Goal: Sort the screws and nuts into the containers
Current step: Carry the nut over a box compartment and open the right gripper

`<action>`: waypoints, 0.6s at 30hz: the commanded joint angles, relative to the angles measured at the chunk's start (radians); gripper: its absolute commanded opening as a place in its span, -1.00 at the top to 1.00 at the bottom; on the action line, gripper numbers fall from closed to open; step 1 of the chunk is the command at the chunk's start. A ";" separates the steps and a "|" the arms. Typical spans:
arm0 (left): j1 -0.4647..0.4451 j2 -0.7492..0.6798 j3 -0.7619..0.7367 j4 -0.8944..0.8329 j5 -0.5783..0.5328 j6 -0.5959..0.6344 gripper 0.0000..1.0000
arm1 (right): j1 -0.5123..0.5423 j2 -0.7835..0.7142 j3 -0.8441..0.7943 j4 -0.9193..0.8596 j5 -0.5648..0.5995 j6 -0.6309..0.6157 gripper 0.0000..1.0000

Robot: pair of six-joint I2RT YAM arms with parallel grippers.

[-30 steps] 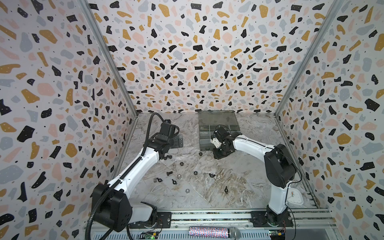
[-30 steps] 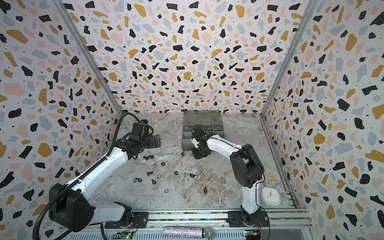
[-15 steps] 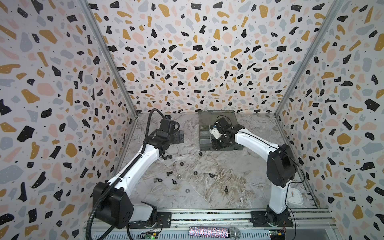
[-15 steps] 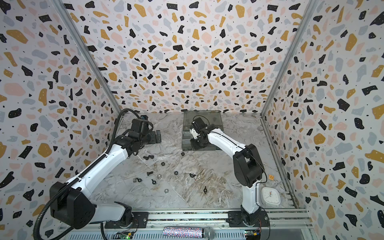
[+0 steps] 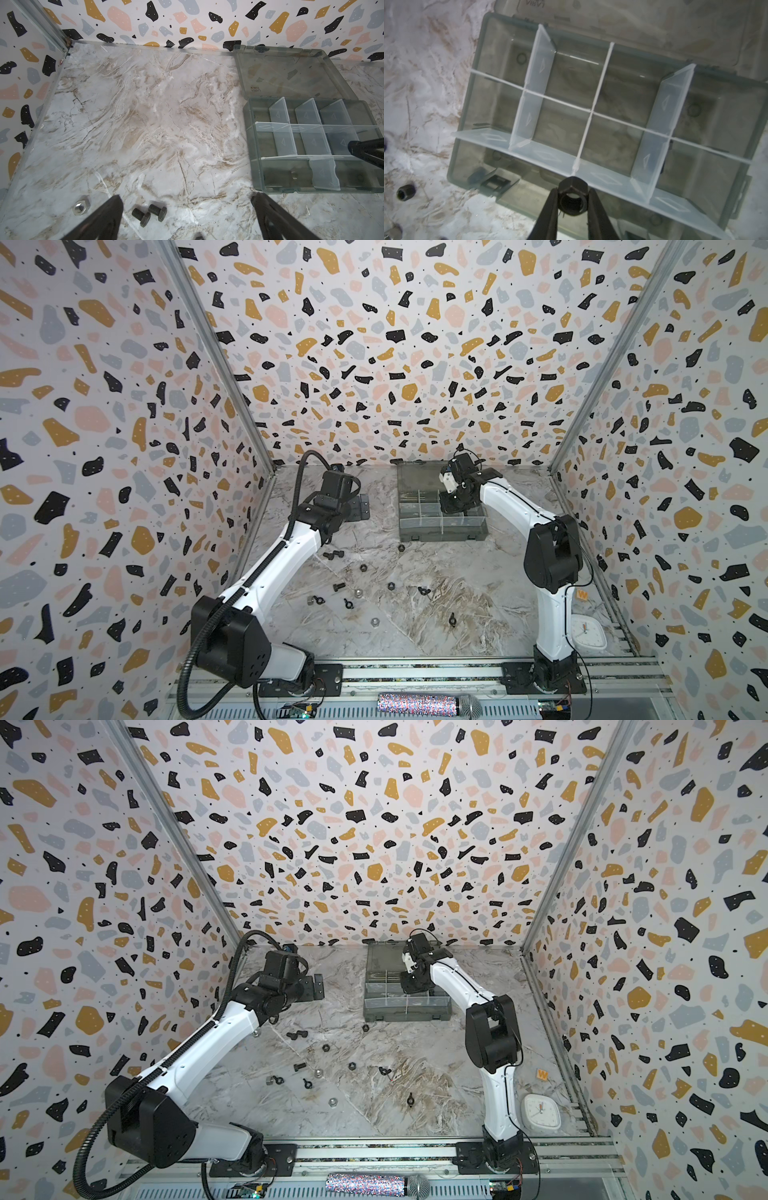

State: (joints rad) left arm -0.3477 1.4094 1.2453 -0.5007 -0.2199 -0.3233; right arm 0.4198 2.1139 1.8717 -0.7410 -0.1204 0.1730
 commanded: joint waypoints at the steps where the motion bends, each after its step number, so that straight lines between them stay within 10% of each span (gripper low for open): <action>1: 0.004 0.007 0.044 -0.006 -0.025 0.031 -1.00 | -0.014 0.024 0.063 -0.026 0.007 -0.020 0.73; 10: 0.005 0.036 0.077 -0.027 -0.039 0.041 -1.00 | -0.050 0.120 0.112 -0.023 -0.004 -0.019 0.68; 18: 0.005 0.056 0.086 -0.034 -0.030 0.043 -1.00 | -0.059 0.127 0.134 -0.041 -0.003 -0.025 0.21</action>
State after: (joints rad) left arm -0.3477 1.4620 1.3010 -0.5266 -0.2455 -0.2985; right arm 0.3645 2.2807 1.9678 -0.7513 -0.1226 0.1593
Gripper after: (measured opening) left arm 0.997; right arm 0.388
